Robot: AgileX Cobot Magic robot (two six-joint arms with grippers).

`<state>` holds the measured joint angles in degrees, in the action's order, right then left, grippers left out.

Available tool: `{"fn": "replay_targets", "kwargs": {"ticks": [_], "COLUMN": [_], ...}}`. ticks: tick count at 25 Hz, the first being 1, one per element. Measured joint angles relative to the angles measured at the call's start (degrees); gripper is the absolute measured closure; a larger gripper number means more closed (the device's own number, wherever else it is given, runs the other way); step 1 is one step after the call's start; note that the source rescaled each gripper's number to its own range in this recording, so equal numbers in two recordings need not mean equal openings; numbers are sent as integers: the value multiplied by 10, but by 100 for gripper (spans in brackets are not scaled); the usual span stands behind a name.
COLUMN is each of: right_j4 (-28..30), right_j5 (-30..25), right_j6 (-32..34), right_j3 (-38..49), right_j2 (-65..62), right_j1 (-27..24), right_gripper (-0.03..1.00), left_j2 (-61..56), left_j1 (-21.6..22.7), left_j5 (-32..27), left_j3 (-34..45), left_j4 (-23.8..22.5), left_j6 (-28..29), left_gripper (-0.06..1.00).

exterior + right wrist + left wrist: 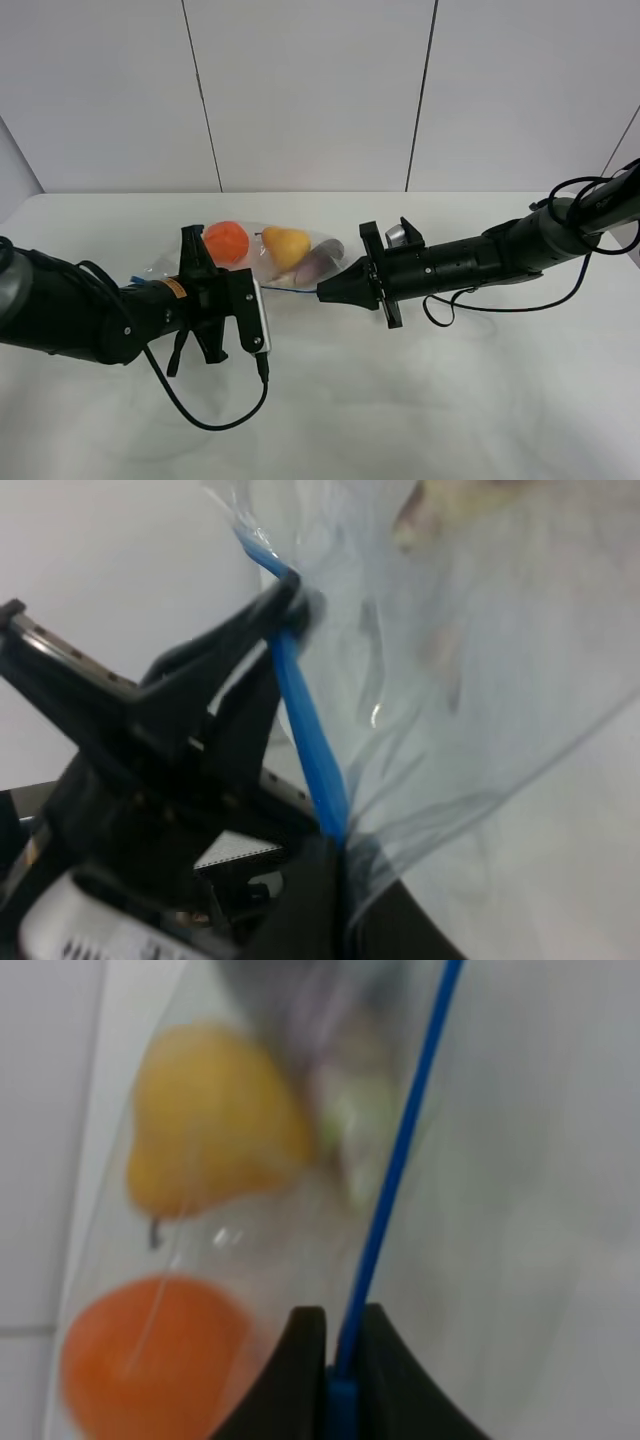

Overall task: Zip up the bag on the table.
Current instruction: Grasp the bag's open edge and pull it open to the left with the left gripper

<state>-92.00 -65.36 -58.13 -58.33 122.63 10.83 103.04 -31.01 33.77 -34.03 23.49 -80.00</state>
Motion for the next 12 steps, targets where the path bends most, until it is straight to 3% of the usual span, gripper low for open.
{"fn": "replay_targets", "kwargs": {"ticks": [12], "right_j4": [-6], "right_j5": [-1], "right_j6": [8], "right_j3": [0], "right_j2": [0], "right_j1": [0], "right_gripper": [97], "left_j2": [0], "left_j1": [128], "left_j5": [39], "left_j3": [6], "left_j4": [-13], "left_j6": [-47], "left_gripper": [94]}}
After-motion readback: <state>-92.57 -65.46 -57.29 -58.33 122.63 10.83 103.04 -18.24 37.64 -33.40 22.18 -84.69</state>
